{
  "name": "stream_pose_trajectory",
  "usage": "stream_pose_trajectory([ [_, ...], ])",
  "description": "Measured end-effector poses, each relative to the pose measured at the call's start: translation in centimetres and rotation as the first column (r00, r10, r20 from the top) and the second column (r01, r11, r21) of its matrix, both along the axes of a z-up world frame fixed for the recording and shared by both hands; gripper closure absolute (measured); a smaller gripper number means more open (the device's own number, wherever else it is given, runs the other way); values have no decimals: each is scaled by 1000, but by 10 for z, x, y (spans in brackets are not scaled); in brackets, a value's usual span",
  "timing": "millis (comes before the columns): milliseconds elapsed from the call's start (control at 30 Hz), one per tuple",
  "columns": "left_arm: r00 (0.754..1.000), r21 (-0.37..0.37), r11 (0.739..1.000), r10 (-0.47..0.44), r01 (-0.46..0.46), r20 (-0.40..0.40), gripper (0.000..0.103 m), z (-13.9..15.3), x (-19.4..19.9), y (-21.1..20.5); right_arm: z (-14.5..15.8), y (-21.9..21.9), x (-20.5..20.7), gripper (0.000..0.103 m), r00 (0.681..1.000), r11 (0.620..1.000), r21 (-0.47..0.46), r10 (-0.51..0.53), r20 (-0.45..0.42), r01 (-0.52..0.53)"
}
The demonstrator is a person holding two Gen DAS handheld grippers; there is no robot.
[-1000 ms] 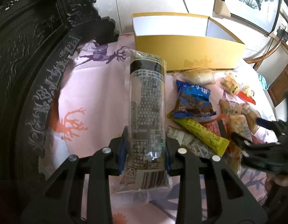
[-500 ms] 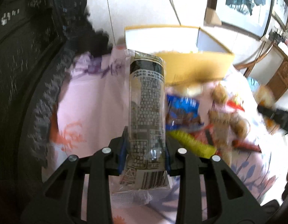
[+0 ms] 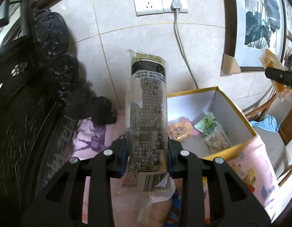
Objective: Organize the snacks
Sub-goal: 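Lower both held snacks into the yellow box and open both tools, then grasp the rice bar pack with left tool while right tool grasps wrapped cake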
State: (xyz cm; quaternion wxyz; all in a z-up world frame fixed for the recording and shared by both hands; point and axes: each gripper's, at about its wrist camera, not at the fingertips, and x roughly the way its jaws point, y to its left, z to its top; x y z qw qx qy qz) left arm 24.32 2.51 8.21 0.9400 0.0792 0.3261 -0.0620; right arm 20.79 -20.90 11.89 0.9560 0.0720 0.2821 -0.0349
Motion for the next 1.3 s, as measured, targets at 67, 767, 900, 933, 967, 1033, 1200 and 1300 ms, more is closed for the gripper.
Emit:
stream_pose_trajectory([
  [67, 999, 3, 999, -35, 35, -2, 71, -4, 10, -4, -7, 0, 15, 57, 1000, 1000, 1, 3, -12, -3],
  [767, 981, 98, 986, 147, -135, -125, 2, -86, -45, 50, -100, 7, -59, 1, 951, 991, -53, 101, -291, -122],
  [900, 967, 158, 983, 131, -97, -221, 2, -129, -57, 48, -159, -4, -96, 1, 900, 995, -70, 29, -436, -66],
  [933, 964, 169, 982, 127, -88, -235, 2, -136, -58, 46, -176, -7, -104, 1, 880, 997, -50, 33, -474, -64],
  [967, 960, 172, 982, 122, -79, -252, 2, -142, -59, 45, -185, -7, -108, 1, 873, 996, -34, 50, -486, -76],
  [1033, 955, 163, 986, 92, -46, -283, 2, -153, -59, 41, -207, -5, -117, 1, 852, 994, -52, 52, -520, -93],
  [1200, 953, 180, 984, 48, 7, -300, 2, -167, -51, 30, -216, 7, -119, 1, 861, 987, -42, 114, -496, -155],
  [1300, 948, 194, 981, 65, -4, -310, 2, -169, -46, 28, -220, 8, -114, 1, 866, 989, -46, 101, -489, -141],
])
